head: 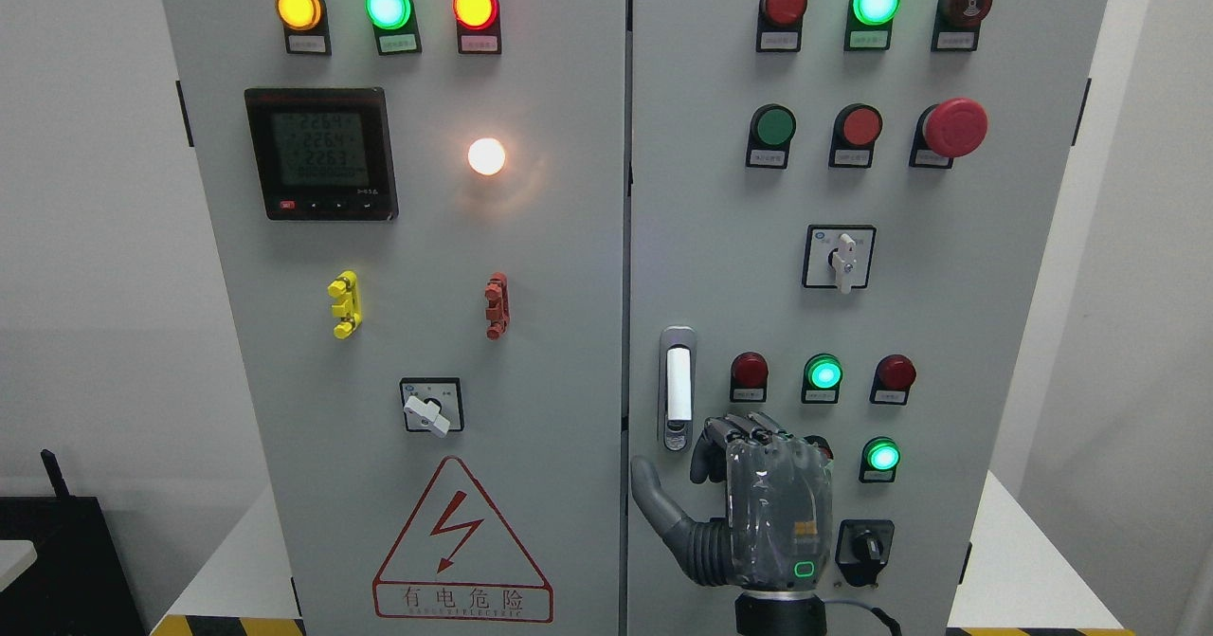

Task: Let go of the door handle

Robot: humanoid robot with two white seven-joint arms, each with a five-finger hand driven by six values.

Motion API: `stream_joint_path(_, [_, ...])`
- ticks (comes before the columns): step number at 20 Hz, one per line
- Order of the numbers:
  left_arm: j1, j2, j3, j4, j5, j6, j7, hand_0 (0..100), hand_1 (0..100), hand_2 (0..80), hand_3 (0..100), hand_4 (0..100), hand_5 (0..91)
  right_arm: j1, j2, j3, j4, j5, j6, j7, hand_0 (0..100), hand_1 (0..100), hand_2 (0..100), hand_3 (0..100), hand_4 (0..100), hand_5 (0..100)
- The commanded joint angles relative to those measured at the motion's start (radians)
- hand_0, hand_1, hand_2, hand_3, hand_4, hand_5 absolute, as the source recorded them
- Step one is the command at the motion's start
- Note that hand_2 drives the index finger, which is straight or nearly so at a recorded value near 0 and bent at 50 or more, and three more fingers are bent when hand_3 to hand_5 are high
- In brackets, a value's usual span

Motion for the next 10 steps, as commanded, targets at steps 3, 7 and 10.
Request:
stream_joint_path(3, [-0.031, 0.0, -0.011, -0.008, 0.0, 0.001, -0.001, 12, 39, 0.0, 0, 0, 0.0, -0.036, 0.003, -0.017, 0.032, -0.011, 0.003, 0.003, 18, 59, 85, 95, 85, 91])
stream_joint_path(7, [-0.031, 0.0, -0.011, -0.009, 0.0, 0.001, -0.001, 12, 39, 0.0, 0, 0, 0.0, -0.06, 0.003, -0.018, 0.037, -0.011, 0.006, 0.009, 19, 58, 85, 96, 85, 91])
stream_joint_path(10, [-0.031, 0.0, -0.011, -0.009, 0.0, 0.001, -0.001, 12, 39, 0.0, 0, 0, 0.0, -0.066, 0.003, -0.018, 0.051, -0.024, 0.015, 0.009, 19, 58, 85, 96, 85, 91])
